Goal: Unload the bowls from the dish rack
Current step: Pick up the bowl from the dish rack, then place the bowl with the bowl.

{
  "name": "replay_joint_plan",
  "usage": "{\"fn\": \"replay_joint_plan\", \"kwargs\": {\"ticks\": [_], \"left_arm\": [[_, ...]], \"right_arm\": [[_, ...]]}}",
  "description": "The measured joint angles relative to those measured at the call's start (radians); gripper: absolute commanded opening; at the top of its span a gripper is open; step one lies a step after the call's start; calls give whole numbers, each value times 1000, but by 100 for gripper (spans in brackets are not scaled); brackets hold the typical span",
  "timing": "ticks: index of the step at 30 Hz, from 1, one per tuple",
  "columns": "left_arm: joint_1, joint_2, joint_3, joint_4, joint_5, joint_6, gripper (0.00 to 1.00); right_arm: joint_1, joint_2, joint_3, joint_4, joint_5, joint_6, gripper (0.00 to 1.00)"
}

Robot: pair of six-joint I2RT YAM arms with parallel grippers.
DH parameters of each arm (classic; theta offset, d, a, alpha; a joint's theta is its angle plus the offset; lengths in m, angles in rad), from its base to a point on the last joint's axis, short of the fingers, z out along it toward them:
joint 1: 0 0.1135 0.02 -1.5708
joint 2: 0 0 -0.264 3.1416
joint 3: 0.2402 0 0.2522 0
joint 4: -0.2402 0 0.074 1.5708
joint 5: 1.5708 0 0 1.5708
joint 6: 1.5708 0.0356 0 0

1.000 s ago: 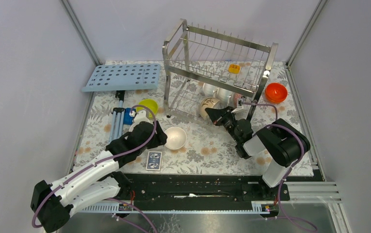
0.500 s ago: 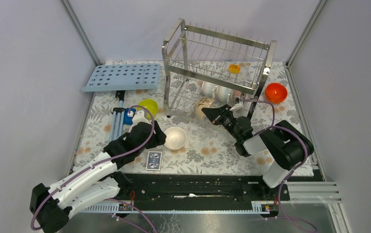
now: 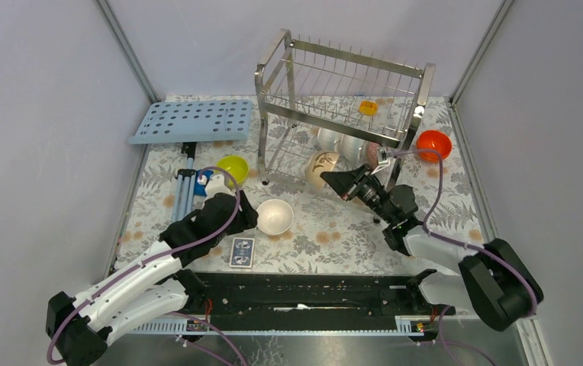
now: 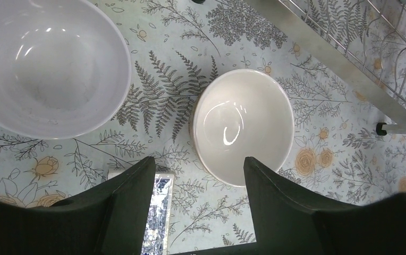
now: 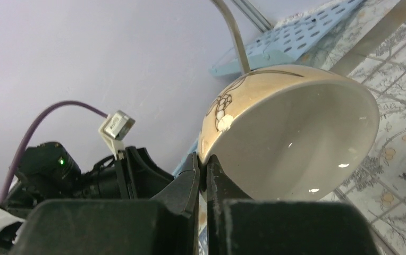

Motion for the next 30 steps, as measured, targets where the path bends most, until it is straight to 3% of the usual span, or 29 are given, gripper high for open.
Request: {"fn": "replay_joint_plan", "kwargs": {"ticks": [12, 17, 24, 30], "left_arm": [[0, 0, 58, -19, -26, 29, 67], [0, 10, 80, -23, -50, 48, 67], [0, 21, 130, -34, -99, 77, 67], [0, 20, 185, -41, -121, 113, 77]], "right_arm": [[0, -529, 4, -711, -103, -222, 0], [3, -659, 63, -1036, -106, -341, 0], [96, -664, 278, -1459, -14, -517, 0], [246, -494, 486, -1569, 114, -601, 0]]}}
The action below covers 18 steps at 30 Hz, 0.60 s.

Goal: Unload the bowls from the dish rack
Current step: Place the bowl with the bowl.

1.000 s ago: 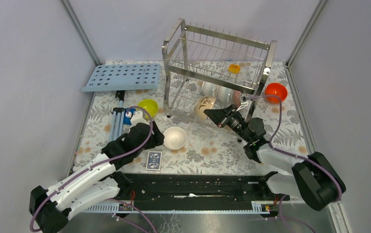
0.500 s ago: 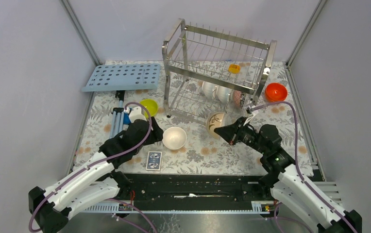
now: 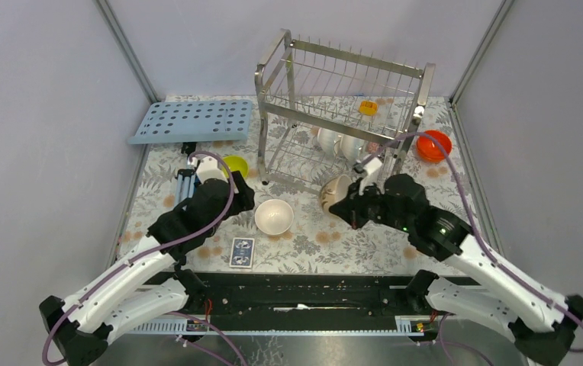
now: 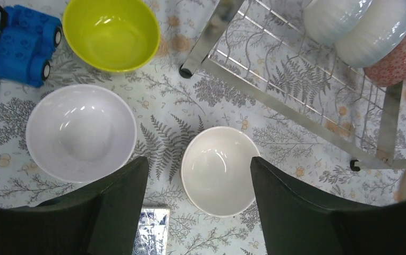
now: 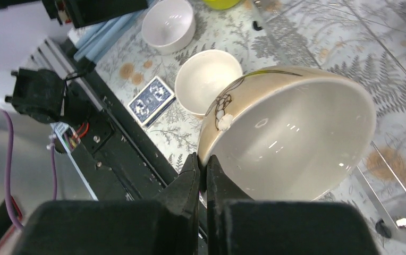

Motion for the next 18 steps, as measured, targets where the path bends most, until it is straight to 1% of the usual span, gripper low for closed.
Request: {"fn": "replay_joint_plan", "kwargs": {"ticks": [4, 9, 13, 14, 18], "left_arm": [[0, -21, 33, -8, -10, 26, 83], [0, -60, 65, -44, -13, 62, 89], [0, -77, 119, -84, 5, 113, 95], [0, -79, 132, -90, 13, 126, 98], [0, -73, 188, -107, 79, 190, 99]], "right_arm": [[176, 168, 115, -23, 112, -61, 0], [350, 318, 198, -52, 238, -152, 0], [488, 359, 230, -112, 359, -239, 0], [531, 362, 237, -130, 395, -263, 0], [686, 363, 240, -196, 505, -337, 0]]}}
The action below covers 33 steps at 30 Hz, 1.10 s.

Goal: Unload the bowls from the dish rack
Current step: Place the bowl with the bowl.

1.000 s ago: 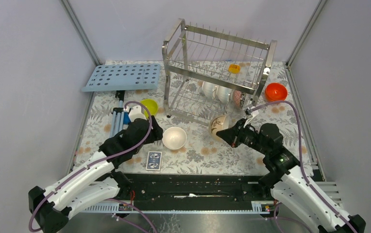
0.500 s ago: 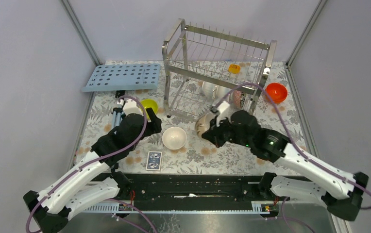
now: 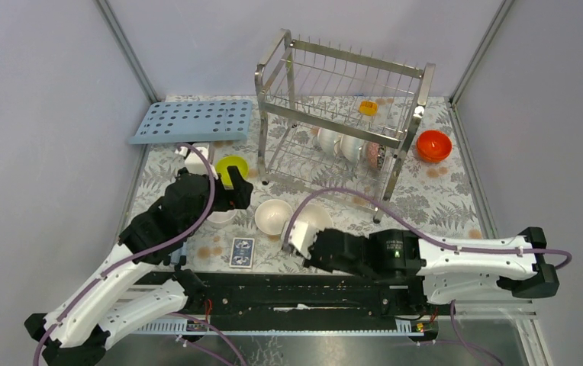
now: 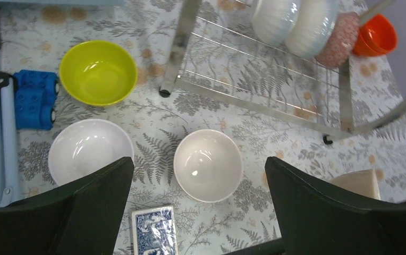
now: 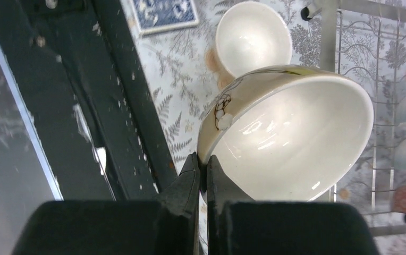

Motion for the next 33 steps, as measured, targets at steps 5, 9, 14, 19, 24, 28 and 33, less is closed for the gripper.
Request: {"fn": "replay_joint_plan", "kwargs": {"ticks": [5, 9, 14, 19, 24, 28, 33], "left_arm": [[0, 48, 58, -24, 122, 66, 99], [0, 97, 69, -38, 199, 114, 99], [1, 163, 92, -65, 318, 167, 99], [1, 191, 93, -68, 539, 216, 99], [-69, 220, 105, -90, 613, 222, 99], [-301, 294, 179, -124, 536, 214, 99], [-471, 407, 272, -169, 412, 185, 93]], "right_arm": [[183, 10, 1, -111, 116, -48, 0], [305, 79, 13, -214, 183, -57, 0], [384, 132, 14, -301, 202, -63, 0], [459, 164, 15, -352, 246, -81, 0], [546, 197, 14, -370, 272, -105, 0], [573, 199, 14, -376, 271, -129, 0], [573, 225, 23, -412, 273, -159, 0]]}}
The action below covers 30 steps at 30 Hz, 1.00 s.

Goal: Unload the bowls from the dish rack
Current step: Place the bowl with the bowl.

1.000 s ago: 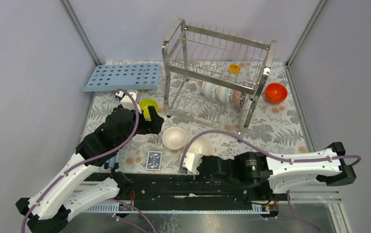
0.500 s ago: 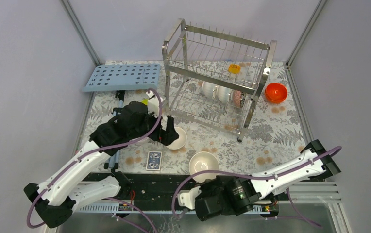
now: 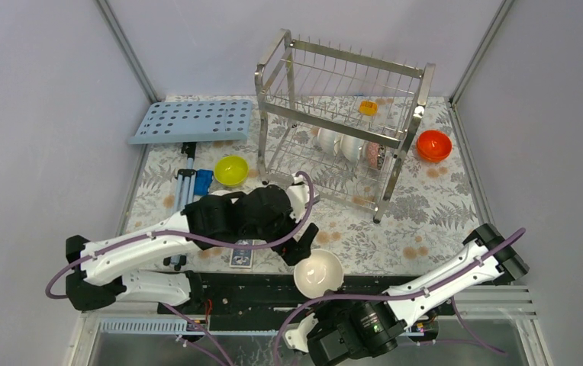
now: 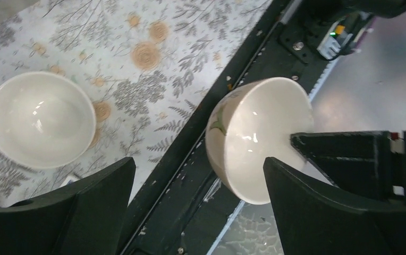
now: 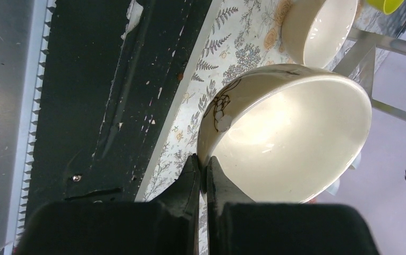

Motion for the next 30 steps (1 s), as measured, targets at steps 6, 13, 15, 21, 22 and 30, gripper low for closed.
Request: {"fn": "replay_joint_plan", "kwargs": {"ticks": [6, 13, 15, 21, 22, 30], "left_arm": [[-63, 98, 119, -149, -151, -55, 88], [-157, 163, 135, -223, -239, -100, 84], [-163, 177, 130, -224, -254, -105, 82], [-171, 230, 126, -224, -288, -106, 66], [-171, 237, 125, -223, -290, -108, 62], [-172, 256, 124, -208, -280, -108, 31]], "right_arm": [[0, 32, 26, -20, 0, -21, 0], [0, 37, 41, -23, 5, -43, 0], [0, 38, 41, -23, 5, -47, 0], [3, 40, 41, -23, 5, -49, 0], [5, 40, 41, -23, 5, -49, 0], [6, 40, 41, -23, 23, -49, 0]]}}
